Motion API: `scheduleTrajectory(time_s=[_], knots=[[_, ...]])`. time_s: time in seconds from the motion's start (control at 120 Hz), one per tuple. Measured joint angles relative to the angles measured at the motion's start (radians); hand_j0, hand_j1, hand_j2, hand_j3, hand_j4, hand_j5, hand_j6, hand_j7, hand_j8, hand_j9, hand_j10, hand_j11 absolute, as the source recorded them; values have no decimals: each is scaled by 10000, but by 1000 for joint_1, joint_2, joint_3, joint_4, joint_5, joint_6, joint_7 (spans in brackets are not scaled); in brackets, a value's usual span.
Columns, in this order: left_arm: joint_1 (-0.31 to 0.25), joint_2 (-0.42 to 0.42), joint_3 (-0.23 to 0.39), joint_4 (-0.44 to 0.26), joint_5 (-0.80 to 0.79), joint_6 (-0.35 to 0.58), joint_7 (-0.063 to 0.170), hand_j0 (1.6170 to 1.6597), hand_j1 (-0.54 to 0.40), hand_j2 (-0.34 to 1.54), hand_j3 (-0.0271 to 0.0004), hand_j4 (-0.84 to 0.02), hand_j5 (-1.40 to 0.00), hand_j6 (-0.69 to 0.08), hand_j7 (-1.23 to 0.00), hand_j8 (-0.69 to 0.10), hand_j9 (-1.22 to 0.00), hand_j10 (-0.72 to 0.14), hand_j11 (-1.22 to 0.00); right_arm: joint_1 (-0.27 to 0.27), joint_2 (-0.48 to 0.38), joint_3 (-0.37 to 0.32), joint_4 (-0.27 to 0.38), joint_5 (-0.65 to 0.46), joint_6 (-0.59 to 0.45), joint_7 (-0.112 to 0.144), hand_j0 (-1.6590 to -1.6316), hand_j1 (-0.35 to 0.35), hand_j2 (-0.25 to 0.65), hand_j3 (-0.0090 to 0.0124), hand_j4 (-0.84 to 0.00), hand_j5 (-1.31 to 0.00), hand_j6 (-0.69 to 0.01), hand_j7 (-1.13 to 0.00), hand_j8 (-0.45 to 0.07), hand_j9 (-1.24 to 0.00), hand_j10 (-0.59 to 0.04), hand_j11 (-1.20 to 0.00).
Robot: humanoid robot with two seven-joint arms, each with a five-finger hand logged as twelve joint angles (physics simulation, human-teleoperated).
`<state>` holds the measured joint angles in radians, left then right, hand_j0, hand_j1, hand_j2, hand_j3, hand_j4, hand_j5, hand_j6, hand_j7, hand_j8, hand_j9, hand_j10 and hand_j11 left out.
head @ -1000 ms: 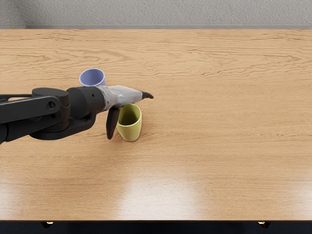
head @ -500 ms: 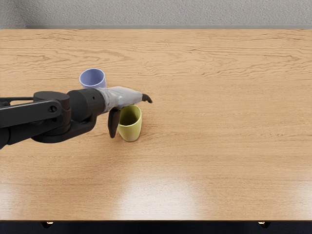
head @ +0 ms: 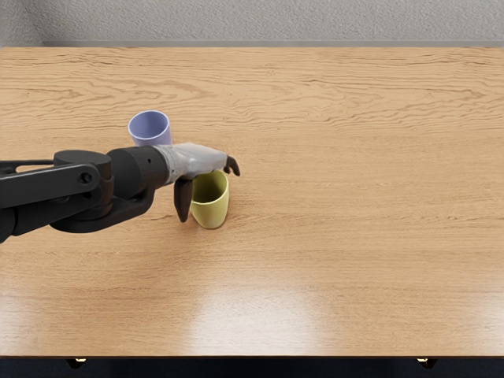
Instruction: Pick up cup and place in cup with left hand
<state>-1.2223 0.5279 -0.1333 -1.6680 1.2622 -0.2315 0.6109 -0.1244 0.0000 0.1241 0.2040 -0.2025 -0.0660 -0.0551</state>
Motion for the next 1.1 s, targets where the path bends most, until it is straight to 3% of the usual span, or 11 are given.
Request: scheduleTrajectory(time_s=[0.125, 0.375, 0.45, 0.567, 0.983, 1.1], knots=[[11, -2, 3, 7, 0, 0, 0, 16580, 401, 538, 0, -2615, -3365, -2610, -3364, -2620, -3363, -2609, -3362, 1, 0, 0, -2, 0, 0, 0, -16581, -3203, -48, 0, -240, -311, -240, -311, -240, -311, -239, -311], [16, 0, 3, 9, 5, 2, 0, 16580, -333, 672, 0, -3392, -4095, -4118, -4199, -3304, -4194, -3297, -4190, 3, 0, 0, -9, 0, 0, 0, -16581, -3203, -49, 0, -241, -311, -241, -311, -241, -311, -240, -311], [18, -3, 1, 10, 3, 2, 0, 16581, -666, 845, 0, -3517, -4518, -3572, -4496, -3501, -4495, -3498, -4493, 2, 0, 0, -9, 0, 0, 0, -16581, -3204, -49, 0, -240, -310, -241, -310, -240, -310, -240, -310], [18, -2, -1, 11, 1, 1, 0, 16571, -526, 566, 0, -3737, -4866, -3544, -4849, -3729, -4850, -3723, -4847, 3, 0, 0, -9, 0, 0, 0, -16581, -3204, -49, 0, -240, -311, -241, -311, -240, -311, -239, -311], [-1, -26, -20, 33, -13, -8, 0, 16563, -865, 520, 0, -4074, -5607, -2919, -5510, -3115, -5515, -4127, -5515, 4, 0, 2, -11, 0, 0, 0, -16581, -3203, -48, 0, -240, -310, -240, -310, -239, -310, -238, -310], [-49, -23, -26, 37, -35, -23, 0, 16561, -743, 407, 0, -4075, -5688, -3015, -5578, -3191, -5556, -4148, -5559, 5, 0, 2, -13, 0, 0, 0, -16581, -3204, -48, 0, -240, -310, -240, -310, -239, -310, -238, -310]])
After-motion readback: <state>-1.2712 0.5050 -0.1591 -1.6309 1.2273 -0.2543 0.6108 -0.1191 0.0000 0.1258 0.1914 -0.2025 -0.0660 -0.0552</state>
